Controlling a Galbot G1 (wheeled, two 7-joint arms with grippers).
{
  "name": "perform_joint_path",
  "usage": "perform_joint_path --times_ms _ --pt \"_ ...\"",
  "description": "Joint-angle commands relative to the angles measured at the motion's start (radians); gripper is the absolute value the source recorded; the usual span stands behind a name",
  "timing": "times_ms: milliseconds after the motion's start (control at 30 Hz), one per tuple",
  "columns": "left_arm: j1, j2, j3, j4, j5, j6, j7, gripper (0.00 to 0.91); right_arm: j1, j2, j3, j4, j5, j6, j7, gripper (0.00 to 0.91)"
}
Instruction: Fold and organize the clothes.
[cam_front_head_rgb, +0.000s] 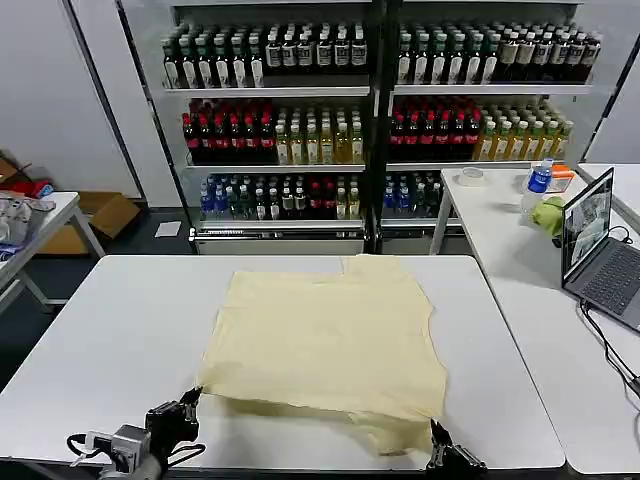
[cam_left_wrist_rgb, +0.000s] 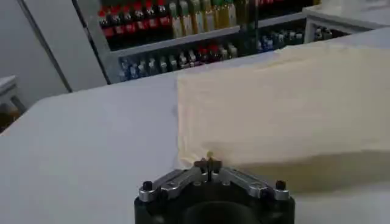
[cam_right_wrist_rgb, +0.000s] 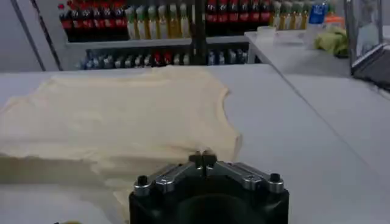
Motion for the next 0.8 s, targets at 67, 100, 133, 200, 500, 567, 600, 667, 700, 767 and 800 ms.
perform_joint_path --times_ms 67,100,133,200,500,567,600,667,700,767,800 --pt "-0.024 0.036 -0.021 -0.012 -0.007 -0.013 0.004 0.010 0.078 -0.022 0.051 0.008 0.013 0.007 -0.013 0.000" --pt "-0.031 0.042 -0.019 -0.006 -0.007 -0.015 0.007 0.000 0.093 -0.024 0.053 0.001 0.016 0.007 -0.014 0.000" --pt "-0.046 0.051 -0.014 0.006 -0.008 -0.017 0.011 0.010 0.117 -0.035 0.058 -0.009 0.024 0.005 -0.016 0.000" --pt "-0.063 0.068 -0.008 0.022 -0.008 -0.020 0.016 0.010 0.149 -0.047 0.061 -0.028 0.037 0.001 -0.016 0.000" --pt "-0.158 0.108 0.044 0.146 0.001 -0.016 0.032 0.010 0.326 -0.110 0.046 -0.139 0.083 -0.042 -0.016 0.000" --pt "-0.178 0.118 0.050 0.165 0.003 -0.013 0.034 0.010 0.361 -0.132 0.038 -0.160 0.089 -0.058 -0.020 0.000" --pt "-0.182 0.121 0.054 0.171 0.003 -0.013 0.034 0.010 0.370 -0.138 0.035 -0.163 0.092 -0.065 -0.020 0.000" --pt "-0.199 0.131 0.067 0.185 0.005 -0.013 0.035 0.010 0.399 -0.153 0.029 -0.183 0.098 -0.075 -0.022 0.000" --pt "-0.207 0.133 0.069 0.191 0.005 -0.013 0.035 0.010 0.421 -0.162 0.023 -0.195 0.103 -0.084 -0.023 0.000" --pt "-0.228 0.137 0.083 0.207 0.005 -0.013 0.034 0.010 0.458 -0.172 0.014 -0.214 0.113 -0.097 -0.022 0.000" --pt "-0.232 0.136 0.089 0.214 0.005 -0.013 0.034 0.010 0.475 -0.176 0.009 -0.223 0.116 -0.102 -0.023 0.000"
